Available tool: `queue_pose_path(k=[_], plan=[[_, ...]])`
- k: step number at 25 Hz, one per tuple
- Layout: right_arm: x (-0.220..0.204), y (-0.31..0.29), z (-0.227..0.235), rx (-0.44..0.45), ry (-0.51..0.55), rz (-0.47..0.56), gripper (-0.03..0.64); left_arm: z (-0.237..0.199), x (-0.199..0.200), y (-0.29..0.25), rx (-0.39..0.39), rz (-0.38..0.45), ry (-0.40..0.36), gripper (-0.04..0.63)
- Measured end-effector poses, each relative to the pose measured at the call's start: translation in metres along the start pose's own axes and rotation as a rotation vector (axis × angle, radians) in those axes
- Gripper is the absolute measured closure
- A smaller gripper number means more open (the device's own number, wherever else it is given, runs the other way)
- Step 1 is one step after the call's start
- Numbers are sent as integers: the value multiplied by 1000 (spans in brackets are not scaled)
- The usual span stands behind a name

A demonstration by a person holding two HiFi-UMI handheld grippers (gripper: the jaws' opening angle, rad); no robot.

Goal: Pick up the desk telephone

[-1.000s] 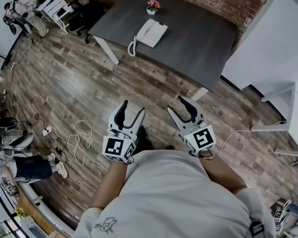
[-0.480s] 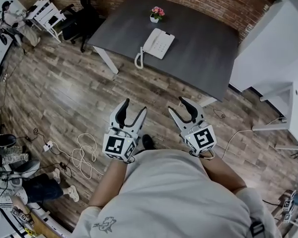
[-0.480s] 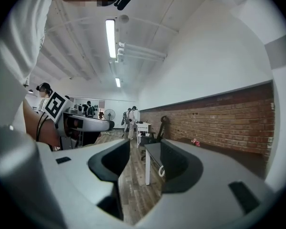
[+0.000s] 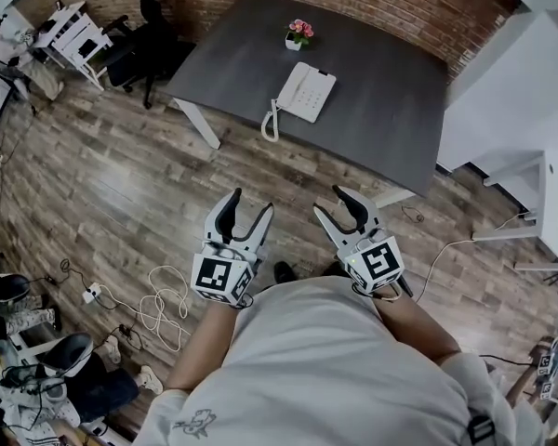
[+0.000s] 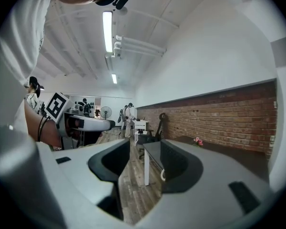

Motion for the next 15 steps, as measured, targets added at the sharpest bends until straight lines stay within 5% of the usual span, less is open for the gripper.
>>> queue_pose_path(k=[15], plan=[[-5, -53, 90, -34, -64, 14, 410, -29, -6, -96, -27, -50, -15, 305]])
Point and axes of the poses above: the fingertips, and each gripper's own axes: y backward along the fingers, z to its right, x out of its top, the point moved 2 cm from there along y, backward along the fingers, and after that the axes turned 6 degrees about -y, right-handed, at the moved point
